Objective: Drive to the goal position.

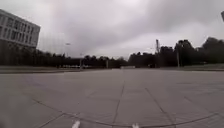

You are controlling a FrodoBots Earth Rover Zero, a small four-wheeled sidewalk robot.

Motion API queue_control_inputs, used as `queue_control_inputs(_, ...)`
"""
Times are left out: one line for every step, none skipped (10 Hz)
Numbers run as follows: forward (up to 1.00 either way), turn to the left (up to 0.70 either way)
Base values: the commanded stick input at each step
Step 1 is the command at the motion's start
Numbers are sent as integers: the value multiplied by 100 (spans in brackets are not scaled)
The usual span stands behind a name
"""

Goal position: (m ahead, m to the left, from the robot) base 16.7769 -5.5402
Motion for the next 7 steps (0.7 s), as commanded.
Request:
queue_control_inputs(70, 0)
queue_control_inputs(70, 0)
queue_control_inputs(70, 0)
queue_control_inputs(70, 0)
queue_control_inputs(70, 0)
queue_control_inputs(70, 0)
queue_control_inputs(70, 0)
